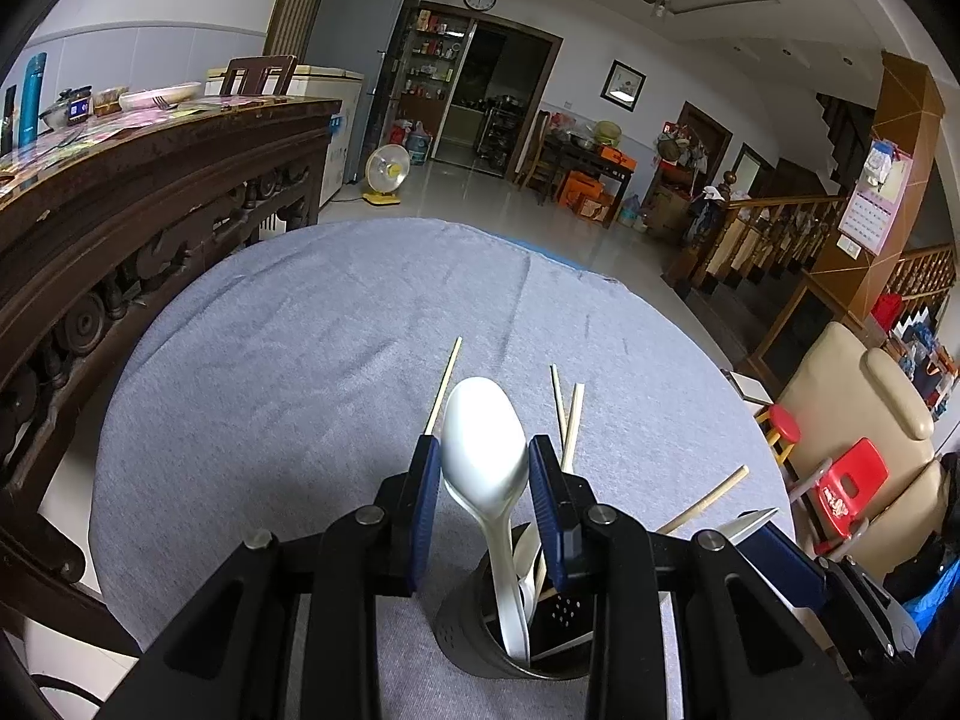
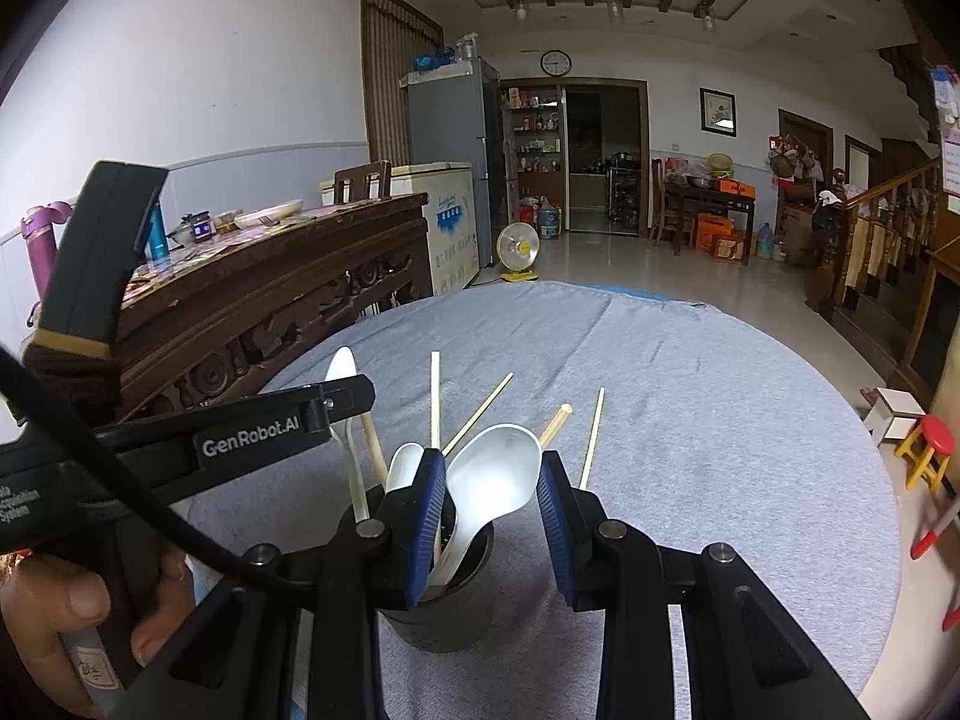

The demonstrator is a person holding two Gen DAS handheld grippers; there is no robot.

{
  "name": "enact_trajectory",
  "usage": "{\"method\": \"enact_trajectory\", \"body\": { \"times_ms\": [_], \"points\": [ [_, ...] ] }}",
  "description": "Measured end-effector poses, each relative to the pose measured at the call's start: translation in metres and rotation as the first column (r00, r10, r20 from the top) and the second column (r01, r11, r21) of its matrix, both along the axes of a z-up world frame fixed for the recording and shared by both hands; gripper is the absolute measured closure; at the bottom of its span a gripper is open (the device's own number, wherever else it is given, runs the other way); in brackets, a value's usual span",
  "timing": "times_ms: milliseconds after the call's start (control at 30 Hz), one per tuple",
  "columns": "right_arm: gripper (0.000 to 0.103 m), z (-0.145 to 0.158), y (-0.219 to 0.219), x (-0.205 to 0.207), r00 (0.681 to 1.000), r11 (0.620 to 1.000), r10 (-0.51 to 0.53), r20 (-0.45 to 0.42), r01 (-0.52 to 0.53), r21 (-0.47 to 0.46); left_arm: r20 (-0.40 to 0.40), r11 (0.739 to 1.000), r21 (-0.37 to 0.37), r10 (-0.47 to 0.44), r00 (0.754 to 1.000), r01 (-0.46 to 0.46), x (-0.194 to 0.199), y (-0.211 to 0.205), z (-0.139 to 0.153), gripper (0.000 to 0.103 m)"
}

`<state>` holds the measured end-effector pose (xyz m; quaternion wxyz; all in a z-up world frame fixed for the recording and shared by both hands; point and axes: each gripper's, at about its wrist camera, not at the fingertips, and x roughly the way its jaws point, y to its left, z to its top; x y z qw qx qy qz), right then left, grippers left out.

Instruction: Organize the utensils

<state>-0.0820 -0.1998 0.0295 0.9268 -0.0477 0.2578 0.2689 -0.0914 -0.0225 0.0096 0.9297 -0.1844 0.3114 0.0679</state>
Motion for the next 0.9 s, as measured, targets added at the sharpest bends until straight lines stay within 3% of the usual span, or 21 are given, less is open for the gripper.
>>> {"method": "enact_trajectory", "body": {
  "times_ms": [900],
  "points": [
    [0.069, -0.01, 0.001, 0.002, 1.0, 1.0, 0.009, -0.023, -0.008, 0.009, -0.006, 0.999, -0.005, -0.04, 0.999, 0.04, -0.013, -0.002, -0.004, 0.072]
  ]
}}
